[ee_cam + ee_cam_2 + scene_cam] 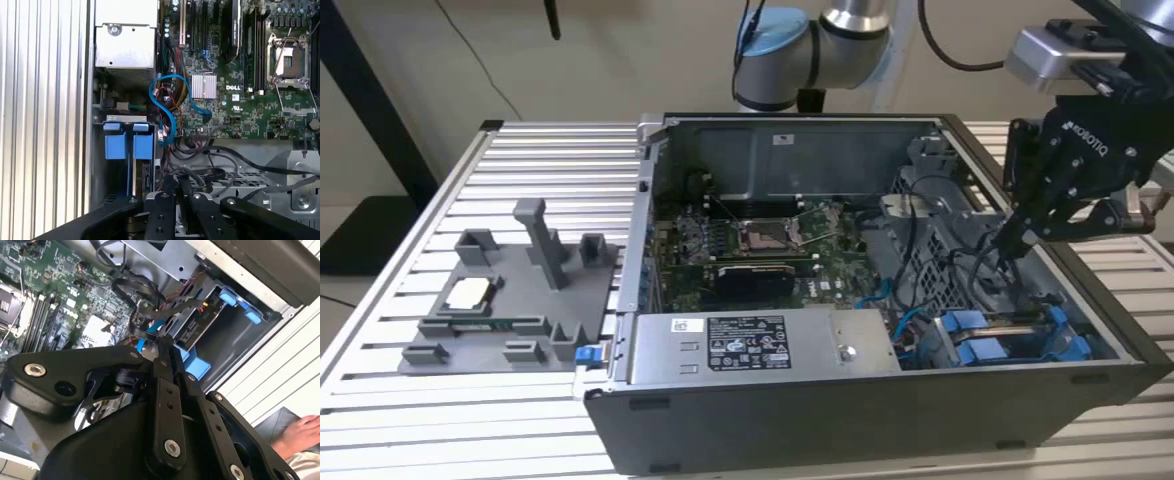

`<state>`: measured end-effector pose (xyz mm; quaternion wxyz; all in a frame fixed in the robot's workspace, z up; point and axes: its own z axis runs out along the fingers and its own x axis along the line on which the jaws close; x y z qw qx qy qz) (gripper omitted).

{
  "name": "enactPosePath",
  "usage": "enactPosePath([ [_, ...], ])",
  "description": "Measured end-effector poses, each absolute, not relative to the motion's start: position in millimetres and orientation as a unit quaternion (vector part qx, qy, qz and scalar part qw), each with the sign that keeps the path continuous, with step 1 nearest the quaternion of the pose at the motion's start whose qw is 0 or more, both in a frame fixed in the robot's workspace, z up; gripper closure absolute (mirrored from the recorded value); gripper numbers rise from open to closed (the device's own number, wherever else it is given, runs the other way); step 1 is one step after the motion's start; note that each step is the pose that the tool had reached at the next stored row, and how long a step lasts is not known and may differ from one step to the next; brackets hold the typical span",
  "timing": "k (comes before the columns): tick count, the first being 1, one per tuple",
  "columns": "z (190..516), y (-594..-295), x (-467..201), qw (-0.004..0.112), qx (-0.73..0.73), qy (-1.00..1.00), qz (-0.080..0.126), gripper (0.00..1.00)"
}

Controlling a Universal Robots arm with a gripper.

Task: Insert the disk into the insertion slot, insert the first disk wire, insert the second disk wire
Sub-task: 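Insert the second disk wire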

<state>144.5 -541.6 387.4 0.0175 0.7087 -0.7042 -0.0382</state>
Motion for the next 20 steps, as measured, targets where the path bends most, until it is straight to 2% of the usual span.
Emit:
enactPosePath([
  [11,369.9,-562.4,142.6,0.017,0.709,-0.704,-0.038,0.84],
  [20,355.1,-569.9,142.6,0.011,0.709,-0.704,-0.035,0.84],
])
